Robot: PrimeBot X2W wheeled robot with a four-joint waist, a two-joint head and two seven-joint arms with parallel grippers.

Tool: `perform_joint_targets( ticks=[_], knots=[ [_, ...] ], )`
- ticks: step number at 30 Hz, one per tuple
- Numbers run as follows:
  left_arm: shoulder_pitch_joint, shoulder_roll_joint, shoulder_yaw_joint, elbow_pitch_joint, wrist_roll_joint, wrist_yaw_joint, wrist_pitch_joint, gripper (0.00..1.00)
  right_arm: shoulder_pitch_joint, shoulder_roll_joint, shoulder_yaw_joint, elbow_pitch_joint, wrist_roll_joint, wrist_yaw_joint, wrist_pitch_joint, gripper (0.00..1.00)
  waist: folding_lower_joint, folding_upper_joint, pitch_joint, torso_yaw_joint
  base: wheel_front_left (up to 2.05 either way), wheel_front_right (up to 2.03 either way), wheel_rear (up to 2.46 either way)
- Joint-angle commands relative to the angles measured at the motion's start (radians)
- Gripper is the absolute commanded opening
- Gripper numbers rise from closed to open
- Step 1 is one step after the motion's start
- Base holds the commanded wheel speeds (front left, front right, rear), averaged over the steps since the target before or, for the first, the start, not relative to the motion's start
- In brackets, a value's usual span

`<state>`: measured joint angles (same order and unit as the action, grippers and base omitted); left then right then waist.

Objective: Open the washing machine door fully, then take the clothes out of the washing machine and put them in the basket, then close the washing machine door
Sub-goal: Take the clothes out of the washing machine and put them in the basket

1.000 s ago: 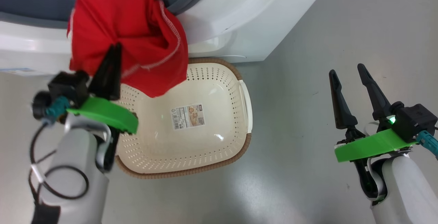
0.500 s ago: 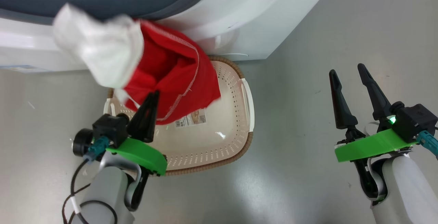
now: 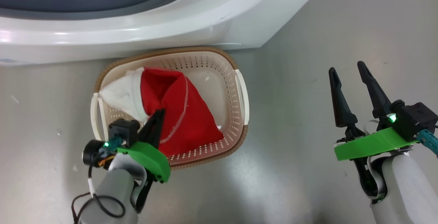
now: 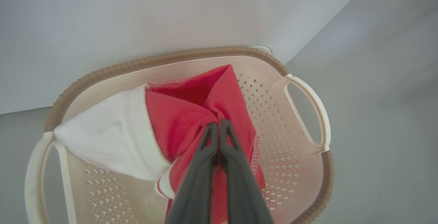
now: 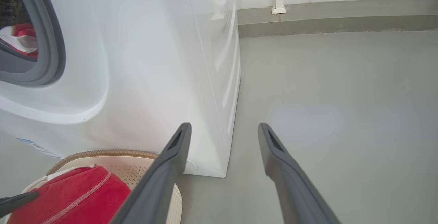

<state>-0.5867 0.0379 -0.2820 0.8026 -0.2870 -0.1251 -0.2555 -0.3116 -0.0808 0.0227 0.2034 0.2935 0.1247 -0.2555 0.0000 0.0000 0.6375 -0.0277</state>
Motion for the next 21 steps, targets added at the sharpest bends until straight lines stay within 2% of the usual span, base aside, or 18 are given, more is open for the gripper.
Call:
perform_joint_targets(
  ticks=[1, 12, 18, 19, 20, 21],
  knots=[
    [-0.008, 0.015, 0.021, 0.002, -0.016, -0.006, -0.006, 0.0, -0.002, 0.004, 0.021, -0.027, 0.0, 0.006, -0.006, 1.0, 0.0, 0.0, 0.017, -0.007, 0.0, 0.0, 0.0],
    [-0.149, 0.013, 0.007, 0.215, -0.055, -0.006, -0.006, 0.0, -0.033, 0.008, 0.024, -0.039, -0.003, 0.006, -0.006, 1.0, 0.0, 0.0, 0.091, -0.022, 0.0, 0.0, 0.0],
    [-0.187, 0.016, 0.02, 0.258, -0.058, -0.006, -0.006, 0.0, -0.04, 0.01, 0.019, -0.042, -0.004, 0.006, -0.006, 1.0, 0.0, 0.0, 0.108, -0.025, 0.0, 0.0, 0.0],
    [-0.19, 0.017, 0.022, 0.261, -0.057, -0.006, -0.006, 0.09, -0.04, 0.01, 0.018, -0.042, -0.004, 0.006, -0.006, 1.0, 0.0, 0.0, 0.109, -0.025, 0.0, 0.0, 0.0],
    [-0.191, 0.017, 0.024, 0.264, -0.057, -0.006, -0.006, 0.31, -0.04, 0.01, 0.018, -0.041, -0.004, 0.006, -0.006, 1.0, 0.0, 0.0, 0.108, -0.025, 0.0, 0.0, 0.0],
    [-0.192, 0.017, 0.025, 0.265, -0.057, -0.006, -0.006, 0.76, -0.041, 0.01, 0.017, -0.04, -0.004, 0.006, -0.006, 1.0, 0.0, 0.0, 0.107, -0.025, 0.0, 0.0, 0.0]
  ],
)
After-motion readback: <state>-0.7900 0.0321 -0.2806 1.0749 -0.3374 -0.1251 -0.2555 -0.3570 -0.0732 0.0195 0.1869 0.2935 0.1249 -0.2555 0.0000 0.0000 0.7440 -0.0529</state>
